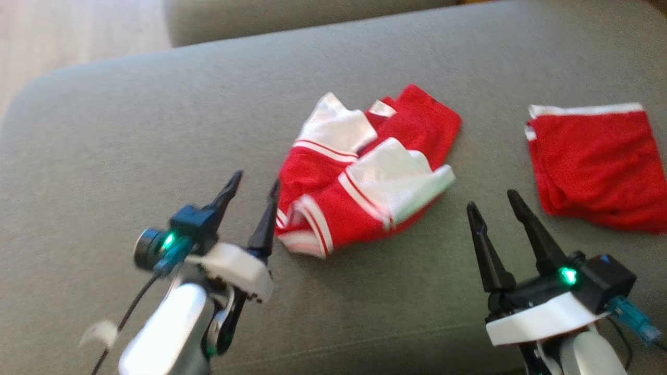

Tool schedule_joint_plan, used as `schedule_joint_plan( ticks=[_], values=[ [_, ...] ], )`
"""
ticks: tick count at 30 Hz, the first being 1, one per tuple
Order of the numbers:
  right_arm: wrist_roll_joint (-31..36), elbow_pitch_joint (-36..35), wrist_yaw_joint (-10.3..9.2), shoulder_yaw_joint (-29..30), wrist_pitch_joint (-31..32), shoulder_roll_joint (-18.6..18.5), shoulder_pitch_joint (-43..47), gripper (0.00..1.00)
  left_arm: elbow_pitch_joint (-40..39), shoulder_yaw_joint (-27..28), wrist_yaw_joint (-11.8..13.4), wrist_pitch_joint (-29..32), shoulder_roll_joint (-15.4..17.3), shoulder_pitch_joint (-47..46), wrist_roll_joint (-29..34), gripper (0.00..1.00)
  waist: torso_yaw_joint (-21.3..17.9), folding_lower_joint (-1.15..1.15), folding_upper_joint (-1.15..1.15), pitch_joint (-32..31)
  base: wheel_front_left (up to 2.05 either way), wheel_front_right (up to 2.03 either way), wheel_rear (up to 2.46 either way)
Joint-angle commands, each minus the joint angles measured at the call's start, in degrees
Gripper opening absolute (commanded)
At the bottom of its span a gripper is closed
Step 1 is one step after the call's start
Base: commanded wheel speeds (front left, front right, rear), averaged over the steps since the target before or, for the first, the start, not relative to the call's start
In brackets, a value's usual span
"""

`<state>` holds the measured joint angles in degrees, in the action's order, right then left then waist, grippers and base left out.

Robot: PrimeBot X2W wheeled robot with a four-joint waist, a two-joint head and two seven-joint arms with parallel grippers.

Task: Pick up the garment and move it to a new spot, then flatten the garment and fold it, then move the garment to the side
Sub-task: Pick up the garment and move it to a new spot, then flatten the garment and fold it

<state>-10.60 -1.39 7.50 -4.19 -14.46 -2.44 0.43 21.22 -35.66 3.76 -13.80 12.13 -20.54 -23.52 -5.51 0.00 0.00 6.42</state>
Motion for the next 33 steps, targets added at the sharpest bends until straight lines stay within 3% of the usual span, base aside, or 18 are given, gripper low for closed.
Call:
schedule_joint_plan(
  ticks=[1, 3, 4, 5, 8, 11, 16, 19, 26, 33],
  values=[
    [-0.51, -1.27, -0.01, -1.63, -0.54, -0.43, -0.04, 1.00, -5.48, 4.60, 2.90, -0.97, 1.01, 2.47, -0.84, 1.00, 4.26, 0.00, 0.00, -3.60, 0.00, 0.00, 0.00],
    [-0.80, -0.81, -0.01, -1.67, -0.54, -0.43, 0.54, 1.00, -9.54, 6.82, 5.50, -1.11, 1.30, 5.97, -0.88, 1.00, 6.20, 0.00, 0.00, -4.81, 0.00, 0.00, 0.00],
    [-0.80, -0.81, -0.01, -1.67, -0.54, -0.43, 0.54, 1.00, -9.54, 6.82, 5.50, -1.11, 1.30, 5.97, -0.88, 1.00, 6.20, 0.00, 0.00, -4.81, 0.00, 0.00, 0.00],
    [-1.06, -0.26, -0.01, -1.48, -0.54, -0.43, 1.16, 1.00, -13.90, 9.35, 8.04, -1.15, 1.10, 9.83, -0.98, 1.00, 8.04, 0.00, 0.00, -6.03, 0.00, 0.00, 0.00],
    [-1.46, 0.22, -0.01, -0.56, -0.54, -0.43, 2.24, 1.00, -20.03, 13.08, 11.28, -1.17, -0.06, 16.02, -0.92, 1.00, 10.39, 0.00, 0.00, -7.33, 0.00, 0.00, 0.00],
    [-1.68, 0.49, -0.01, 0.52, -0.54, -0.43, 3.27, 1.00, -24.65, 15.94, 12.90, -1.18, -1.71, 21.60, -0.64, 1.00, 12.31, 0.00, 0.00, -8.21, 0.00, 0.00, 0.00],
    [-1.37, 0.30, -0.01, 2.30, -0.54, -0.43, 4.71, 1.00, -29.66, 20.54, 15.29, -1.18, -2.65, 28.06, 5.54, 1.00, 13.73, 0.00, 0.00, -9.57, 0.00, 0.00, 0.00],
    [-1.08, -0.20, -0.01, 4.06, -0.54, -0.43, 6.45, 1.00, -32.16, 22.42, 14.38, -1.19, -3.58, 31.49, 8.38, 1.00, 13.95, 0.00, 0.00, -10.14, 0.00, 0.00, 0.00],
    [1.89, 0.49, -0.01, 3.75, -0.54, -0.43, 9.84, 1.00, -30.69, 23.05, 7.74, -1.19, -4.55, 34.83, 13.26, 1.00, 13.03, 0.00, 0.00, -9.94, 0.00, 0.00, 0.00],
    [1.57, 0.65, -0.01, 3.24, -0.54, -0.43, 9.87, 1.00, -29.56, 24.52, 4.79, -1.19, -6.18, 35.39, 15.68, 1.00, 11.87, 0.00, 0.00, -9.89, 0.00, 0.00, 0.00]
  ],
)
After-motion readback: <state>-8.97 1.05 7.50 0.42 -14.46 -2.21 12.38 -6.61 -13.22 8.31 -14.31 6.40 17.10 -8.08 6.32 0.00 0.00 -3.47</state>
